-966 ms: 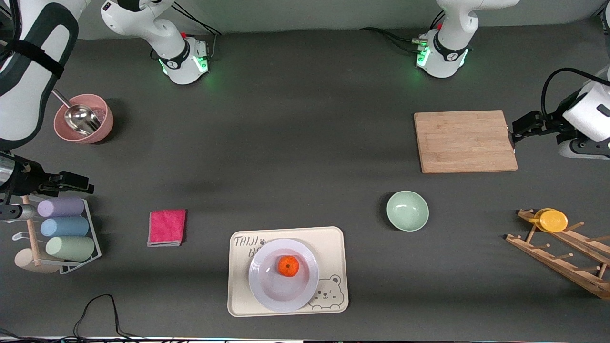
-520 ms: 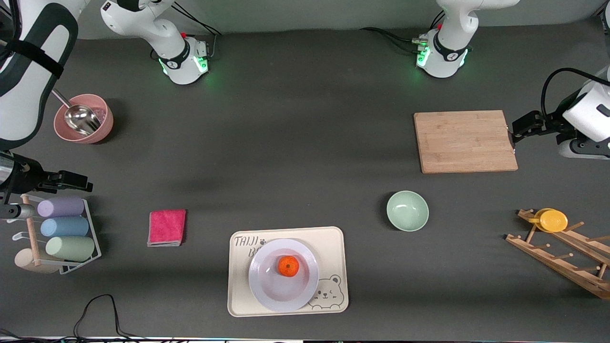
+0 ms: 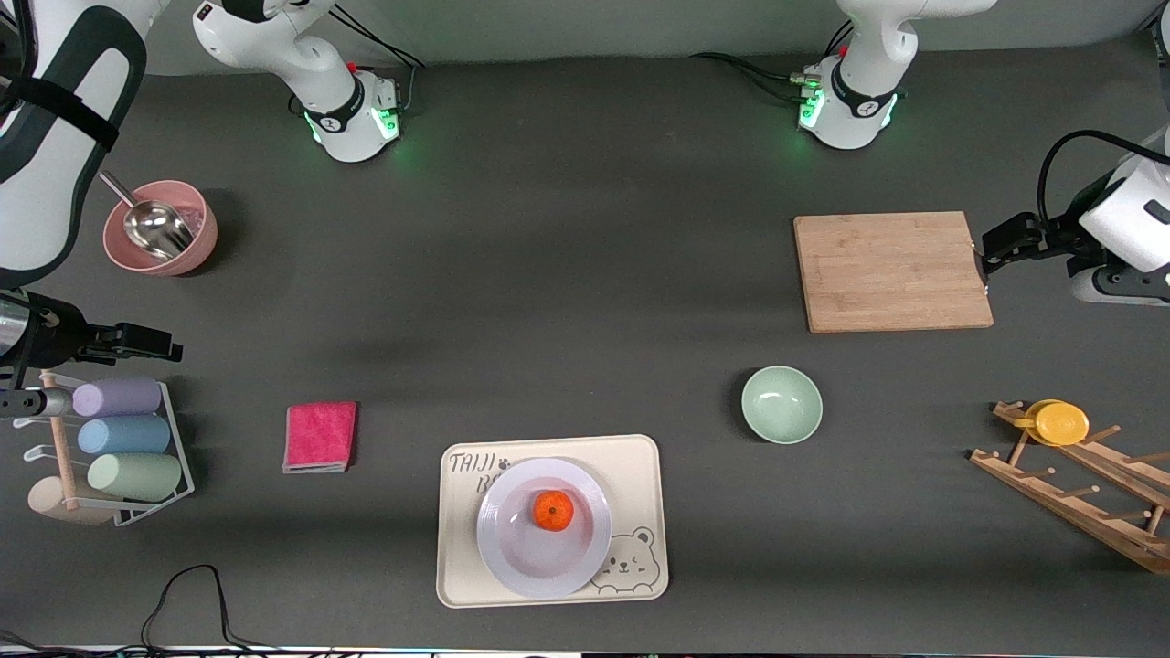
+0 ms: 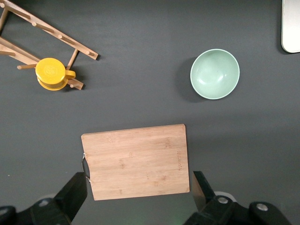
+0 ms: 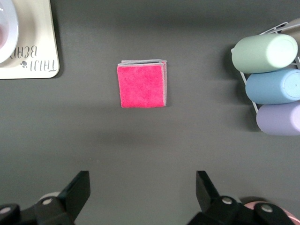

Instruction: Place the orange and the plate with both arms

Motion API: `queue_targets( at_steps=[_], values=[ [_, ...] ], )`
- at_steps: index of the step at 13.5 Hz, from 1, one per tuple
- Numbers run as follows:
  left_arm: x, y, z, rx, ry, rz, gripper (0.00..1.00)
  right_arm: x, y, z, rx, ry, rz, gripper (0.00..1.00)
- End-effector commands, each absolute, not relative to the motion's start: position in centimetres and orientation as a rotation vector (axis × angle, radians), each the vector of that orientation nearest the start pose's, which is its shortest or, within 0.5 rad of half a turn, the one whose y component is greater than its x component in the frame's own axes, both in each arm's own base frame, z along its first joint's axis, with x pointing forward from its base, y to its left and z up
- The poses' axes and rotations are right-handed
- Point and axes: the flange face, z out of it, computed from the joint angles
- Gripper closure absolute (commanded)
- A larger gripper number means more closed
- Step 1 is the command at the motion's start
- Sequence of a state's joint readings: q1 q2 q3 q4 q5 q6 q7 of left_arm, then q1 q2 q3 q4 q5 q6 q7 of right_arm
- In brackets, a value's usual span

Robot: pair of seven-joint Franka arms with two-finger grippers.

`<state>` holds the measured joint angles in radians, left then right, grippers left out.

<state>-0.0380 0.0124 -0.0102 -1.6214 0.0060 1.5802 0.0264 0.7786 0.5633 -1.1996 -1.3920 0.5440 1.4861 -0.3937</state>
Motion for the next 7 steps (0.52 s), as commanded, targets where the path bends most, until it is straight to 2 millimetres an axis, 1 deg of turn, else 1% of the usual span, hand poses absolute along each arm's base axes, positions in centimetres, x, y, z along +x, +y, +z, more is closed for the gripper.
queue_targets(
  at_steps=[1,2,5,7],
  values=[
    [55.5,-2.9,59.9,-3.139,0.116,0.094,0.0,63.5,-4.0,53.0,-3.078,-0.056,0.221,0.0],
    [55.5,-2.9,59.9,-3.139,0.116,0.096,0.0,63.5,-3.9,53.1,-3.074,-0.055,0.226,0.0],
    [55.5,-2.8,59.9,-3.139,0.116,0.096,0.0,63.1,-2.9,53.7,-3.081,-0.133,0.25,0.0],
    [55.5,-2.9,59.9,-3.139,0.118,0.096,0.0,63.0,-4.1,53.2,-3.069,-0.1,0.279,0.0]
  ],
)
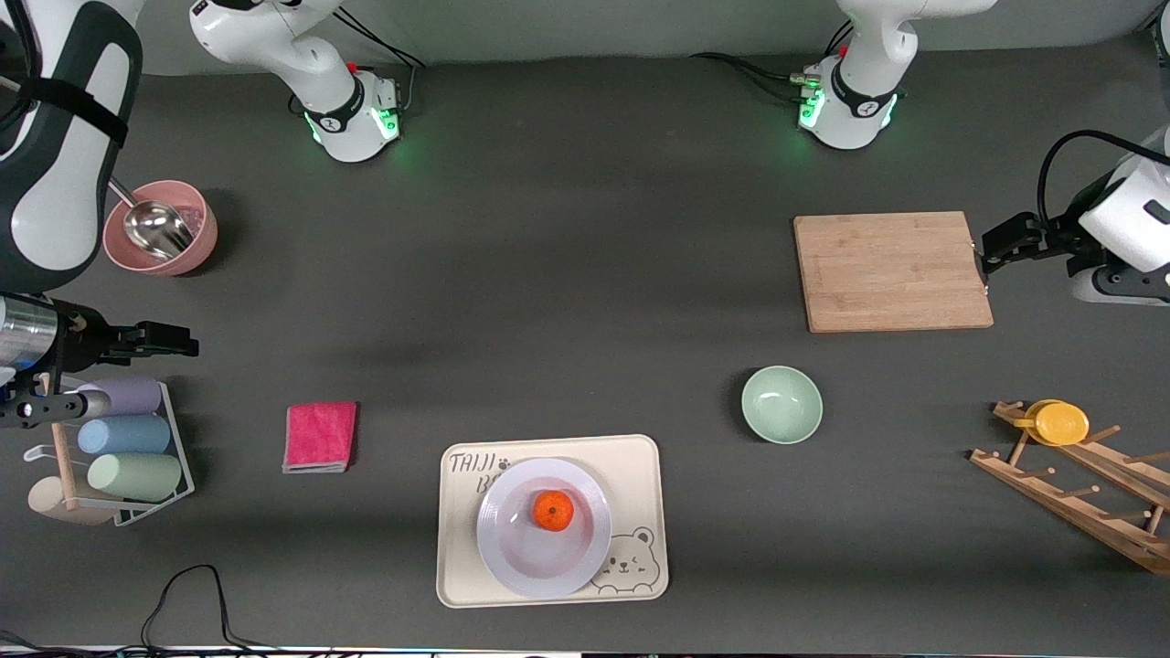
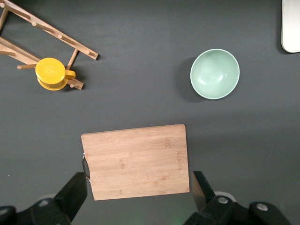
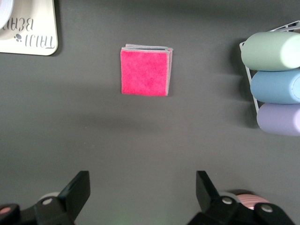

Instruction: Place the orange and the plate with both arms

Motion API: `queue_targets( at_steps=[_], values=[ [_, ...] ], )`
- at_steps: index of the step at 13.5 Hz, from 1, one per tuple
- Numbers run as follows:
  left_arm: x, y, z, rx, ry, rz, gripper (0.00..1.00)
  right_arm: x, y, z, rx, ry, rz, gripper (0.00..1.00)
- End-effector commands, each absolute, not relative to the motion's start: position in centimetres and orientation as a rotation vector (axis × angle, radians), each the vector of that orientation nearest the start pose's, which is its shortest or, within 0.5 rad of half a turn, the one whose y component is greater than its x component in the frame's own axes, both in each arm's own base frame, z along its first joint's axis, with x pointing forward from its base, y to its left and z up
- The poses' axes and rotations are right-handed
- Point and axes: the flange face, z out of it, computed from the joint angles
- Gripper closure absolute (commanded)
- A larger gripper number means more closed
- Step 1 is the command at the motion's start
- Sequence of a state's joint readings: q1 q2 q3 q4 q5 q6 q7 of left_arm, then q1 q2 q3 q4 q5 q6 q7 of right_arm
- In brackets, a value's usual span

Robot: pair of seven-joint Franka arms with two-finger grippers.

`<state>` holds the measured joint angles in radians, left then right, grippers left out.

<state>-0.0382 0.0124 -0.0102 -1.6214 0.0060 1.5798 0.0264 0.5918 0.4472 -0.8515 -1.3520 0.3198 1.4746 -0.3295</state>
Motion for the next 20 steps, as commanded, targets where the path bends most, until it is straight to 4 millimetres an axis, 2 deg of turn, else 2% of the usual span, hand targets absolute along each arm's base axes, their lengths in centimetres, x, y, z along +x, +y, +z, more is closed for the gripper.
queue_targets(
  at_steps=[1,6,12,13,14,16,17,20],
  values=[
    [55.5,-2.8,59.9,-3.139,0.116,0.096,0.0,62.9,-3.5,53.2,-3.075,-0.123,0.287,0.0],
    [55.5,-2.9,59.9,-3.14,0.116,0.096,0.0,60.7,-3.8,55.1,-3.067,-0.102,0.275,0.0],
    [55.5,-2.9,59.9,-3.139,0.116,0.094,0.0,57.7,-3.1,57.1,-3.077,-0.085,0.23,0.0],
    [55.5,-2.9,59.9,-3.139,0.116,0.096,0.0,56.5,-2.5,57.2,-3.081,-0.098,0.205,0.0],
    [55.5,-2.9,59.9,-3.139,0.116,0.096,0.0,55.5,-0.8,57.2,-3.088,-0.122,0.169,0.0],
    [55.5,-2.9,59.9,-3.139,0.116,0.096,0.0,54.9,1.6,56.9,-3.099,-0.085,0.128,0.0],
    [55.5,-2.9,59.9,-3.139,0.116,0.094,0.0,54.9,2.0,57.1,-3.097,-0.09,0.121,0.0],
    [55.5,-2.9,59.9,-3.14,0.116,0.094,0.0,54.6,1.3,58.1,-3.094,-0.072,0.104,0.0]
  ],
)
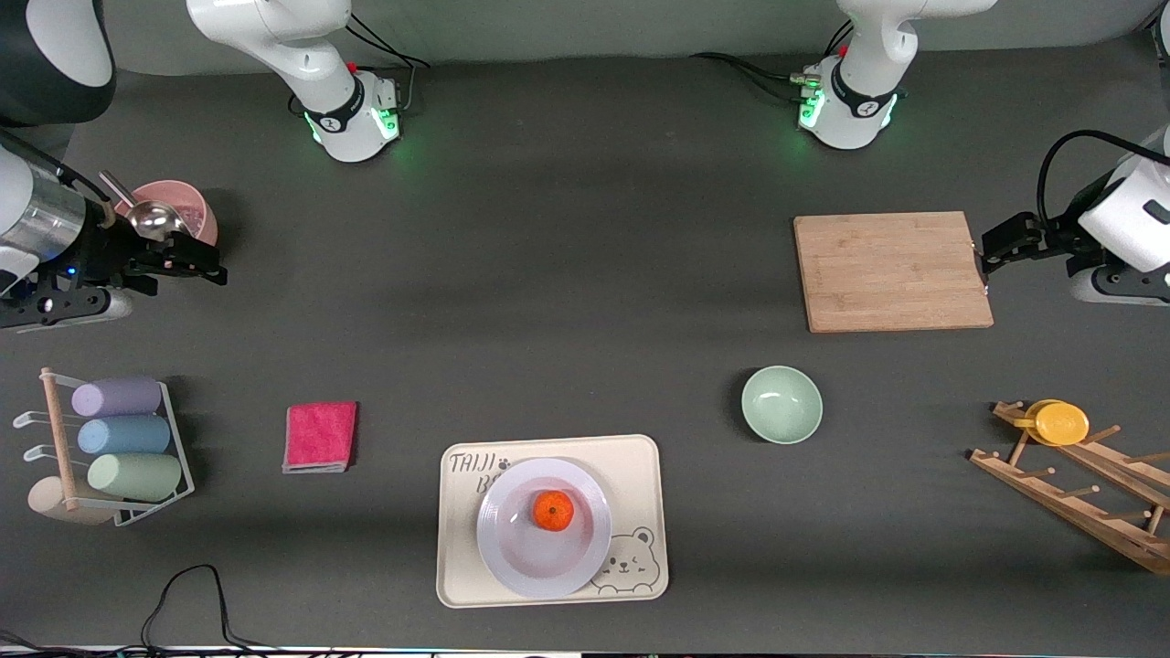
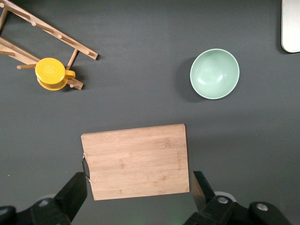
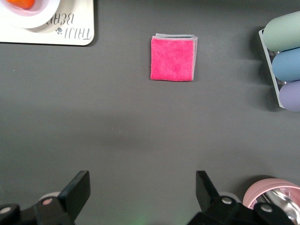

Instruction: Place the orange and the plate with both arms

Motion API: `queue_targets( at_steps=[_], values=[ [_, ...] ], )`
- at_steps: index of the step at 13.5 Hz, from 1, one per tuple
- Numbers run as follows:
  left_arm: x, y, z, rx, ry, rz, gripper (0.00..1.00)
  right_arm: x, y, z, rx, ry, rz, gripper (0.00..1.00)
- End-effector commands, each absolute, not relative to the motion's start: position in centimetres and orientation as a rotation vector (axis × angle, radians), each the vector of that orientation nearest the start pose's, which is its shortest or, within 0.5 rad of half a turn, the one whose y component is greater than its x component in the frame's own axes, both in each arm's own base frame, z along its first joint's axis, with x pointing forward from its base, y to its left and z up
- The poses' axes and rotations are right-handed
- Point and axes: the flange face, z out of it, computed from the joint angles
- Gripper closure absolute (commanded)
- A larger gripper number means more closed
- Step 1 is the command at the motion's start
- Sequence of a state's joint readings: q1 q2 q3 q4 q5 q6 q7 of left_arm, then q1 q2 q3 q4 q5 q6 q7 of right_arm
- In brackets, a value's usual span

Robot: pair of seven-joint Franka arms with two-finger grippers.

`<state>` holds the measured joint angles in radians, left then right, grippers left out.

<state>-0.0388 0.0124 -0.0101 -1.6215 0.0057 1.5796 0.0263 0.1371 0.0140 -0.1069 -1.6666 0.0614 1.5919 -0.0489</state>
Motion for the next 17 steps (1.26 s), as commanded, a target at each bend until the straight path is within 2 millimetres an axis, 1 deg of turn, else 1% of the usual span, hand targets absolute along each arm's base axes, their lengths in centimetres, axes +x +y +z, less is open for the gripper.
queue_targets(
  at_steps=[1,3,4,6,7,10,17],
  values=[
    [55.5,-2.9,59.9,-3.14,0.118,0.094,0.0,54.3,1.1,58.5,-3.093,-0.068,0.116,0.0],
    [55.5,-2.9,59.9,-3.14,0.116,0.094,0.0,53.6,1.0,59.8,-3.09,-0.078,0.16,0.0],
    [55.5,-2.9,59.9,-3.14,0.116,0.092,0.0,53.7,1.0,60.1,-3.09,-0.088,0.156,0.0],
    [55.5,-2.9,60.0,-3.14,0.116,0.089,0.0,54.0,0.9,59.3,-3.088,-0.088,0.179,0.0],
    [55.6,-2.9,59.8,-3.14,0.116,0.094,0.0,54.0,0.2,59.2,-3.085,-0.073,0.18,0.0],
    [55.6,-2.9,59.9,-3.14,0.116,0.092,0.0,53.9,1.6,59.1,-3.085,-0.145,0.202,0.0],
    [55.6,-3.0,59.8,-3.142,0.116,0.094,0.0,54.0,1.6,59.4,-3.088,-0.133,0.2,0.0]
  ],
)
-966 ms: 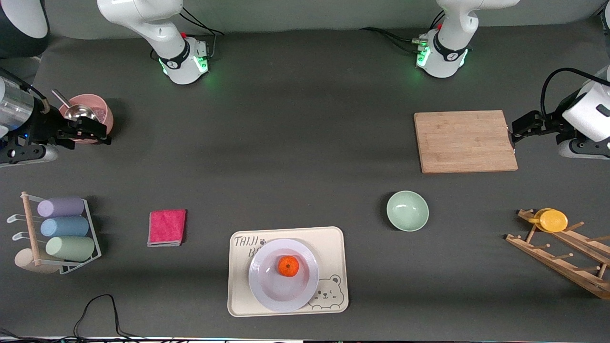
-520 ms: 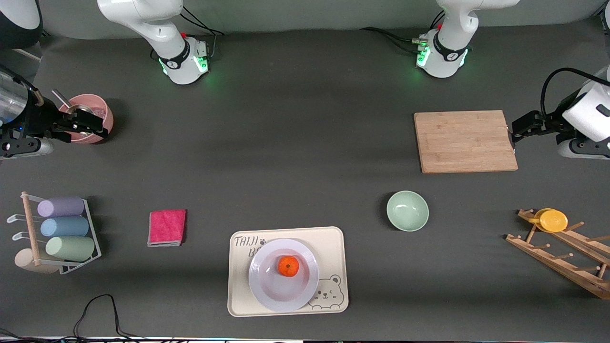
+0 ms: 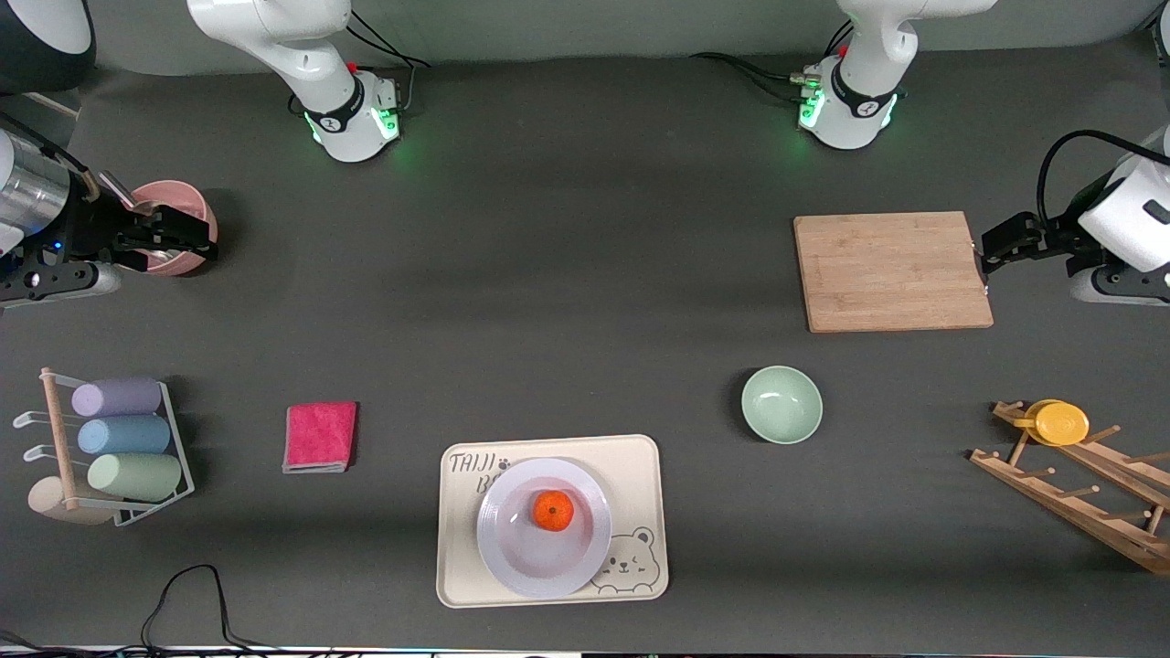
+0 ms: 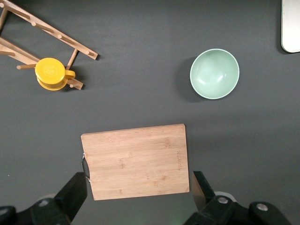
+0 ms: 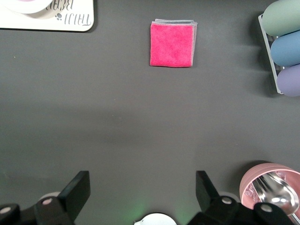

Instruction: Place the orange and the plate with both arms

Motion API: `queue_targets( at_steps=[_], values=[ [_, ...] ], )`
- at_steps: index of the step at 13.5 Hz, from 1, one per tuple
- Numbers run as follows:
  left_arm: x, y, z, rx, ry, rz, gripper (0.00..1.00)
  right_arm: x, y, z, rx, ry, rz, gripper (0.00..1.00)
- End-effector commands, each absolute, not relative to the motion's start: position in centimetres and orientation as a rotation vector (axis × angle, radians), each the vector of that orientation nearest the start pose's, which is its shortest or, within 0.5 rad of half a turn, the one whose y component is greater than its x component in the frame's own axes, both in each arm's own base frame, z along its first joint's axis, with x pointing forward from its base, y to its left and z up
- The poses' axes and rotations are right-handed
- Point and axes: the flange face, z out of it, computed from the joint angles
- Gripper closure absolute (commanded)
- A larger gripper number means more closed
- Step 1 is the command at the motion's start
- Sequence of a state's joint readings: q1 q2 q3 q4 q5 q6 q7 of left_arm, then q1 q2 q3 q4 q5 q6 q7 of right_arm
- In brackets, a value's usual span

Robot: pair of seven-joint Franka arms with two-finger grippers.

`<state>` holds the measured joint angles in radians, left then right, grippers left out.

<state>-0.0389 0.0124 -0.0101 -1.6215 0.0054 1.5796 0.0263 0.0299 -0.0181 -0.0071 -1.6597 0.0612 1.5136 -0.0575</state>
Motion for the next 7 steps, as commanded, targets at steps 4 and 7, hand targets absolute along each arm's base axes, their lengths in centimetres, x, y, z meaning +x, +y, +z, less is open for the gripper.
queue_targets(
  at_steps=[4,7],
  values=[
    [55.63,-2.95,59.79,-3.142,0.116,0.094,0.0,53.96,1.63,59.43,-3.088,-0.131,0.2,0.0],
    [55.63,-2.95,59.79,-3.142,0.116,0.094,0.0,54.24,1.65,59.29,-3.087,-0.122,0.203,0.0]
  ],
)
